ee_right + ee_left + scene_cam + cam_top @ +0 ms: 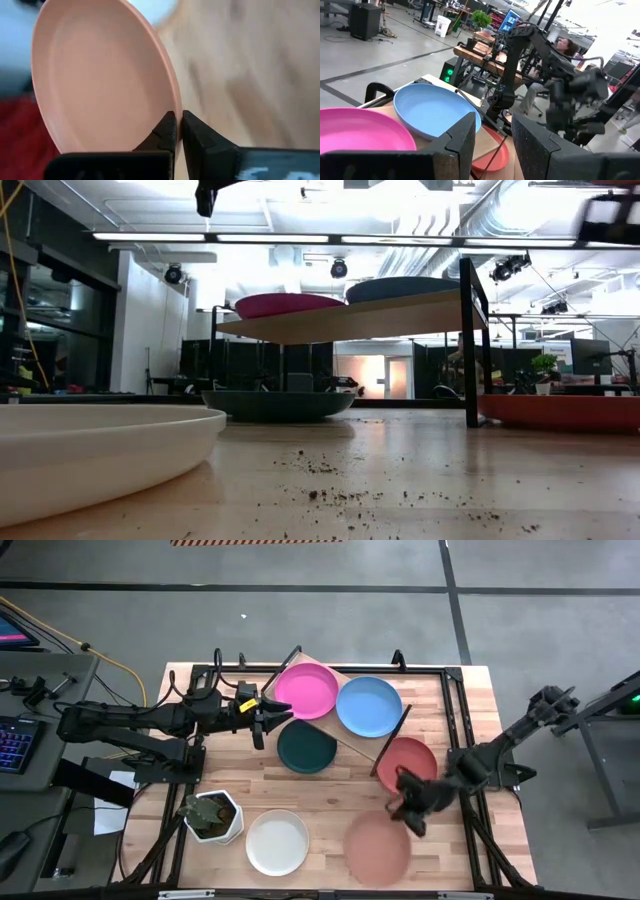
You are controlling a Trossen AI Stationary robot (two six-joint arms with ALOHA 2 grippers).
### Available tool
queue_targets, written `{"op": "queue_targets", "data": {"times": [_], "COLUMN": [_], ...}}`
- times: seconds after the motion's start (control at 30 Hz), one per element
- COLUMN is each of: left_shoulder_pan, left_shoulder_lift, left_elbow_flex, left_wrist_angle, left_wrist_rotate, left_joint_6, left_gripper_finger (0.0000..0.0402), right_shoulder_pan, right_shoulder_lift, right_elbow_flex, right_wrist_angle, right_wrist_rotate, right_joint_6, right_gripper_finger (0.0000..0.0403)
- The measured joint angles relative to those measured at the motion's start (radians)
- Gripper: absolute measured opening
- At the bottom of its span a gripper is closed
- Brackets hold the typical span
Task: Place and stack plates onto a shelf
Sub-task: Stack the brown plate on top of the blue plate
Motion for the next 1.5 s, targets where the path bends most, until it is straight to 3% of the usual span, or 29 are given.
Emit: {"op": "queue_targets", "data": {"times": [0.17, 0.37, 0.47, 0.63, 0.77, 0.97, 1.5], "left_shoulder_pan": [0.0, 0.0, 0.0, 0.0, 0.0, 0.0, 0.0], "left_shoulder_lift": [0.0, 0.0, 0.0, 0.0, 0.0, 0.0, 0.0], "left_elbow_flex": [0.0, 0.0, 0.0, 0.0, 0.0, 0.0, 0.0], "left_wrist_angle": [0.008, 0.016, 0.015, 0.015, 0.015, 0.015, 0.014], "left_wrist_rotate": [0.0, 0.0, 0.0, 0.0, 0.0, 0.0, 0.0], "left_joint_6": [0.0, -0.001, -0.008, -0.039, -0.044, -0.044, -0.041], "left_gripper_finger": [0.0117, 0.0117, 0.0117, 0.0117, 0.0117, 0.0117, 0.0117], "right_shoulder_pan": [-0.183, -0.486, -0.641, -0.879, -1.007, -1.085, -1.115], "right_shoulder_lift": [-0.1, -0.261, -0.305, -0.269, -0.196, -0.099, -0.033], "right_elbow_flex": [0.0, 0.0, 0.032, 0.172, 0.274, 0.314, 0.314], "right_wrist_angle": [0.017, 0.005, -0.084, -0.346, -0.444, -0.476, -0.477], "right_wrist_rotate": [0.156, 0.167, 0.159, 0.15, 0.109, -0.025, -0.051], "right_joint_6": [-0.055, -0.157, -0.205, -0.331, -0.433, -0.516, -0.608], "right_gripper_finger": [0.0, 0.0, 0.0, 0.0, 0.0, 0.0, 0.0005]}}
